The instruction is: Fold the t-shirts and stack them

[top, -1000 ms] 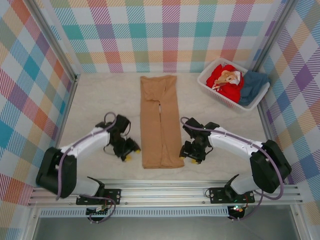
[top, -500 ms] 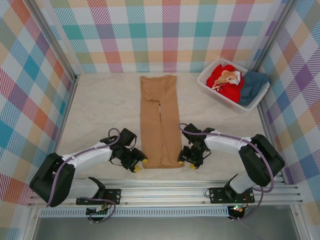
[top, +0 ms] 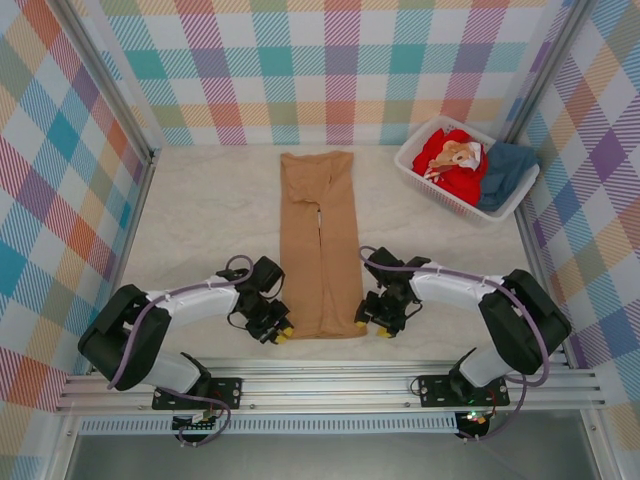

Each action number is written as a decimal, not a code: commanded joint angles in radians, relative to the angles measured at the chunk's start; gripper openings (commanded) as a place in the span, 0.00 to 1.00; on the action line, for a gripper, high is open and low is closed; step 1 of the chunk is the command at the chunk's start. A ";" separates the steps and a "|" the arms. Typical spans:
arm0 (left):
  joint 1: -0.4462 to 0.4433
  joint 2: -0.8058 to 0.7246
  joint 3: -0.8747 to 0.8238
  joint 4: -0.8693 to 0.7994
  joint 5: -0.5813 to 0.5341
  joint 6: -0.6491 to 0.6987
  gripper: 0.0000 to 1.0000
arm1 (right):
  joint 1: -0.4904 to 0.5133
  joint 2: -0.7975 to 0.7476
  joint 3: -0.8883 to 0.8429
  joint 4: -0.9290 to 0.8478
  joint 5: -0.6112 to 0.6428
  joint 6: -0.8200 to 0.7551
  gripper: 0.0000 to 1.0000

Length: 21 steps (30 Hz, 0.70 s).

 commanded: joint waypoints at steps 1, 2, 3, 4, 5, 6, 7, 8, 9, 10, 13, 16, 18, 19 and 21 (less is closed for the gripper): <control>-0.025 0.038 0.030 0.109 -0.040 0.012 0.05 | 0.000 -0.014 -0.036 -0.012 -0.025 0.024 0.52; -0.027 0.037 0.035 0.101 -0.047 0.015 0.03 | 0.001 -0.012 -0.039 -0.002 -0.028 0.022 0.52; -0.027 0.037 0.038 0.094 -0.053 0.017 0.01 | 0.000 -0.006 -0.036 0.003 -0.031 0.019 0.51; -0.026 0.032 0.039 0.092 -0.056 0.017 0.00 | 0.000 0.006 -0.026 0.002 -0.034 0.016 0.51; -0.027 0.029 0.039 0.091 -0.056 0.019 0.00 | 0.001 0.017 -0.014 -0.003 -0.036 0.013 0.49; -0.027 0.027 0.042 0.087 -0.057 0.022 0.00 | 0.003 0.029 -0.003 -0.007 -0.038 0.012 0.48; -0.027 0.026 0.044 0.079 -0.057 0.028 0.00 | 0.005 0.039 0.004 -0.006 -0.038 0.013 0.47; -0.027 0.025 0.047 0.068 -0.056 0.035 0.00 | 0.006 0.045 0.007 0.000 -0.038 0.018 0.46; -0.026 0.025 0.050 0.061 -0.056 0.040 0.00 | 0.006 0.050 0.007 0.010 -0.041 0.024 0.44; -0.027 0.023 0.051 0.054 -0.056 0.045 0.00 | 0.007 0.058 0.008 0.021 -0.045 0.028 0.42; -0.027 0.013 0.054 0.034 -0.059 0.054 0.00 | 0.013 0.081 0.023 0.040 -0.068 0.051 0.41; -0.026 0.003 0.057 0.017 -0.060 0.066 0.00 | 0.028 0.080 0.033 0.037 -0.079 0.078 0.42; -0.026 -0.001 0.061 0.005 -0.060 0.072 0.00 | 0.037 0.069 0.033 0.037 -0.093 0.104 0.44; -0.027 -0.004 0.062 0.000 -0.061 0.076 0.00 | 0.043 0.061 0.033 0.038 -0.099 0.118 0.45; -0.027 -0.007 0.065 -0.007 -0.059 0.082 0.00 | 0.053 0.046 0.044 0.028 -0.098 0.125 0.47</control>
